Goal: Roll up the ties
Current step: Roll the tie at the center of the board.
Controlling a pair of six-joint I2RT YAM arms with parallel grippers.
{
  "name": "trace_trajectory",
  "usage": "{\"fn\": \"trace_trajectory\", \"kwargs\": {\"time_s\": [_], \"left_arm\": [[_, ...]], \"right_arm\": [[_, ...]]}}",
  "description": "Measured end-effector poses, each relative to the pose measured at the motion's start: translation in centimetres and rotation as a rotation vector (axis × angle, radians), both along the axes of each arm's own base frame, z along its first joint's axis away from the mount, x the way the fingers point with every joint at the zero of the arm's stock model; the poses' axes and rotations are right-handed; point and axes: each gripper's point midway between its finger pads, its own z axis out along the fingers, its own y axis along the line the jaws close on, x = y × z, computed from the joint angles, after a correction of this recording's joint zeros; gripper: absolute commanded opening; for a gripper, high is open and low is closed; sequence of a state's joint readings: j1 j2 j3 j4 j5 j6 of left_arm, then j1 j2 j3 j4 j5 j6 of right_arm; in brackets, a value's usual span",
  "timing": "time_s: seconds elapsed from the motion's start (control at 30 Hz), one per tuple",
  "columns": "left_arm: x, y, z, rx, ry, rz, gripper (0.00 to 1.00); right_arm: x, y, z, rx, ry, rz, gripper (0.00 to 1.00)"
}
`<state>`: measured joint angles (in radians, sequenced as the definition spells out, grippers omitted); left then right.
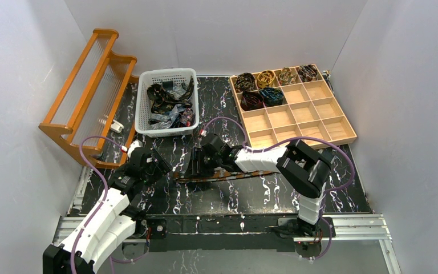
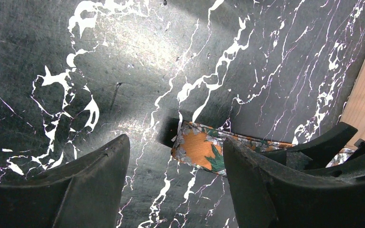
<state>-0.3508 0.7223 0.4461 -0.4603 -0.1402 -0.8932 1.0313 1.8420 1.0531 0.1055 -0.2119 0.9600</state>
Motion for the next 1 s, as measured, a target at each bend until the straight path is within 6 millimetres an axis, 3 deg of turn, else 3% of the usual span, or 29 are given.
{"fn": "trace_trajectory", "kwargs": {"time_s": [0.3,0.63,0.77,1.0], "left_arm": [[0.1,-0.2,0.1,-0.006,-0.004,-0.004,0.69],[0.0,-0.4,-0.3,-0.016,0.005,-0.013,0.69],[0.0,-0.6,-0.7,-0.027,0.008,-0.016,0.69],[-0.4,-1.3,-1.7,-0.069,0.023,-0.021,0.70]], "right_arm": [[0.8,-0.2,0.1,0.003,0.028,-0.047,0.50],[1.2,-0.2,-0.2,0.011,0.065,-0.056,0.27],[1.3,-0.2,0.0,0.026,0.075,-0.053,0.11],[1.9,0.0,0.7,0.076,0.054,-0.023,0.10]]}}
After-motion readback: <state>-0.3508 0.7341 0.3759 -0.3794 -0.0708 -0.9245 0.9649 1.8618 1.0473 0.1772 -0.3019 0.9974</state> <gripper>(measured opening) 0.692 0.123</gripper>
